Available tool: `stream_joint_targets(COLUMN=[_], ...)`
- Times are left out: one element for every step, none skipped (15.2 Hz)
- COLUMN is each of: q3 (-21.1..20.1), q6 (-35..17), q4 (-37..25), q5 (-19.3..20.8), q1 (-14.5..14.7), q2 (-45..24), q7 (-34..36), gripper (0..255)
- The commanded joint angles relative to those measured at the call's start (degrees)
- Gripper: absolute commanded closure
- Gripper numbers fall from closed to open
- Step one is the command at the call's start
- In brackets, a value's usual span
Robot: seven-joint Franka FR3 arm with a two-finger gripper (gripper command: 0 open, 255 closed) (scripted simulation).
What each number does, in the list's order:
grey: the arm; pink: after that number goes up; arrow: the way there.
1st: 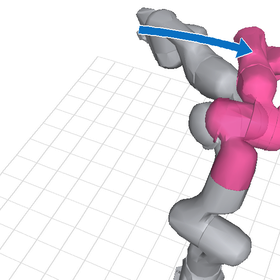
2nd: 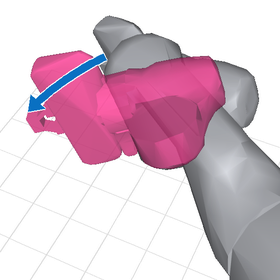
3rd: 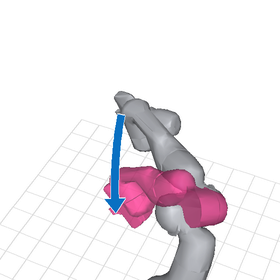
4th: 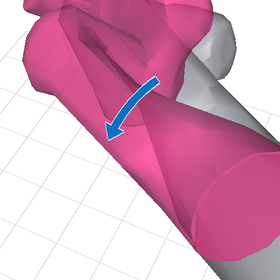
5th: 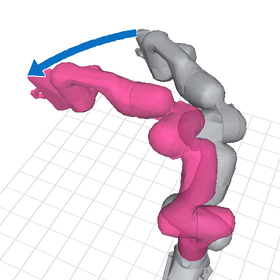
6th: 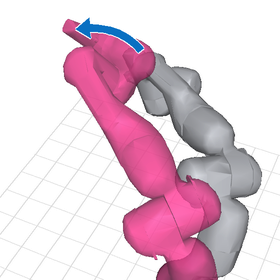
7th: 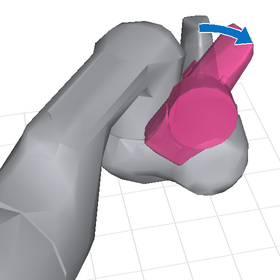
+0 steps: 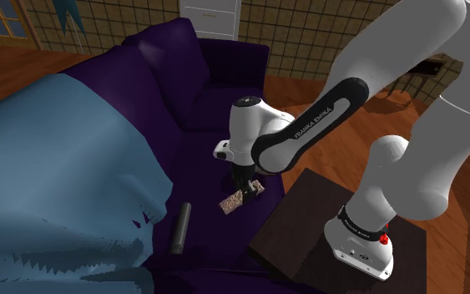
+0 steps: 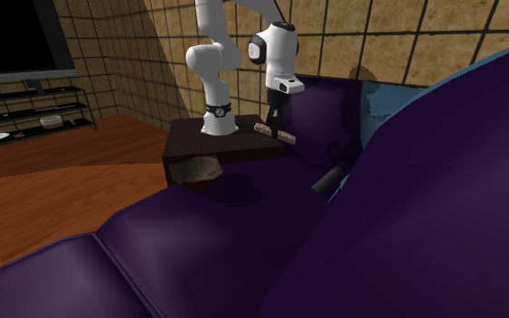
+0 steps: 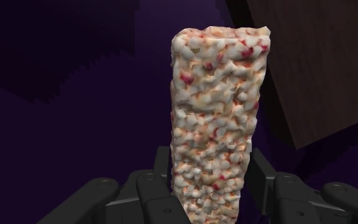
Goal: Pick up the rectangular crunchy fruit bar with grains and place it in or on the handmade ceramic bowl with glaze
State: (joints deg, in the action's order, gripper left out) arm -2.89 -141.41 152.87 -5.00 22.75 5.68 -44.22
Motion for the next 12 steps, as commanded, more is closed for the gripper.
stream_joint_targets(q3=[0.04, 0.05, 1.03, 2.02, 3.02, 4.03, 5.05, 6.06, 7.08, 8.1, 9.1, 10.11], q6=[2.1, 2.48, 2.54, 2.61, 2.68, 2.76, 2.84, 2.92, 3.01, 3.1, 3.19, 3.28], q4=[-0.33, -0.4, -0.02, 0.29, 0.51, 0.67, 0.74, 0.74, 0.66, 0.51, 0.28, -0.03], q5=[0.11, 0.13, 0.6, 1.1, 1.63, 2.17, 2.72, 3.27, 3.82, 4.36, 4.87, 5.37], q1=[-0.05, -0.05, -0.94, -1.83, -2.74, -3.65, -4.56, -5.47, -6.39, -7.29, -8.19, -9.07], q2=[1.74, 2.05, 2.42, 2.72, 2.97, 3.14, 3.25, 3.29, 3.26, 3.17, 3.01, 2.78], q7=[0.09, 0.12, -1.36, -2.84, -4.31, -5.79, -7.26, -8.73, -10.21, -11.69, -13.17, -14.66], gripper=[255, 255, 255, 255, 255, 255, 255, 255, 255, 255, 255, 255])
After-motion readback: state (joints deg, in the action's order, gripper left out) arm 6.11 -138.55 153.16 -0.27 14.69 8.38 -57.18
